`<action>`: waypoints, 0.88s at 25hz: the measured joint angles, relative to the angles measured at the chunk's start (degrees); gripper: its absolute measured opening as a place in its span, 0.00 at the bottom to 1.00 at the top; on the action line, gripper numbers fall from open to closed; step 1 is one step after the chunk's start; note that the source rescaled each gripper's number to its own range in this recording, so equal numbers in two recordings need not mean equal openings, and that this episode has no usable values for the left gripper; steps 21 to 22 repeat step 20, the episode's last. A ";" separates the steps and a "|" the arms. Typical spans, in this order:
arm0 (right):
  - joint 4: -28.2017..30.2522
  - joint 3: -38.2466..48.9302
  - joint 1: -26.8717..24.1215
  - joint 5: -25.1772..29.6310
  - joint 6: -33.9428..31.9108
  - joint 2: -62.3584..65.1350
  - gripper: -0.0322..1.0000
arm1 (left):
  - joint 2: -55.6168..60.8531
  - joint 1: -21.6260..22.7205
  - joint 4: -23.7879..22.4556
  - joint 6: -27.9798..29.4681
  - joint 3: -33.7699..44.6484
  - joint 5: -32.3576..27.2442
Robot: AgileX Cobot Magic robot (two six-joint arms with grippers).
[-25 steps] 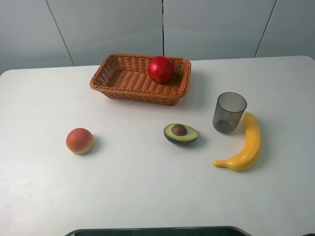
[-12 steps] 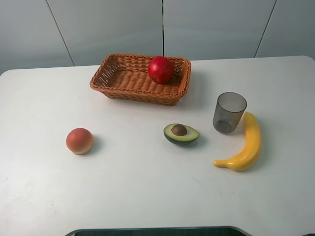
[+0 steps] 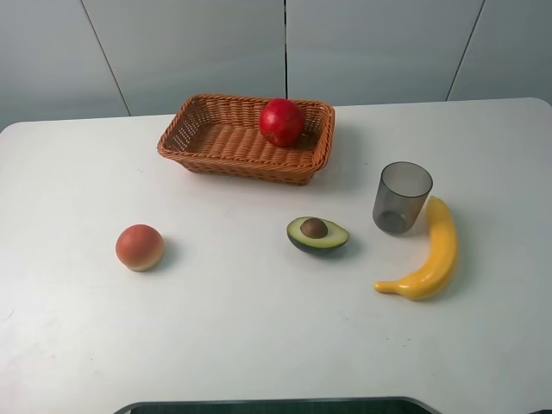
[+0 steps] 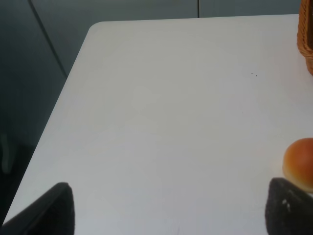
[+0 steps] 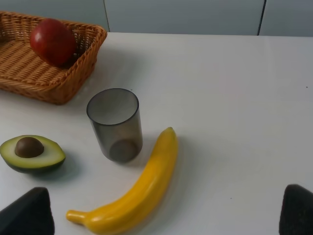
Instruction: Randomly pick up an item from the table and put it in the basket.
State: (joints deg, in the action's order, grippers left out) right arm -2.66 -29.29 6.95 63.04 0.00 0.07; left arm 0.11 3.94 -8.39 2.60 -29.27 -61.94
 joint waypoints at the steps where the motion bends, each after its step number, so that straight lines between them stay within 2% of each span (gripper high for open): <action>1: 0.00 0.00 0.00 0.00 0.00 0.00 1.00 | 0.00 0.00 0.00 0.00 0.00 0.00; 22: 0.00 0.00 0.00 0.00 0.00 0.00 1.00 | 0.00 0.00 0.00 0.00 0.00 0.00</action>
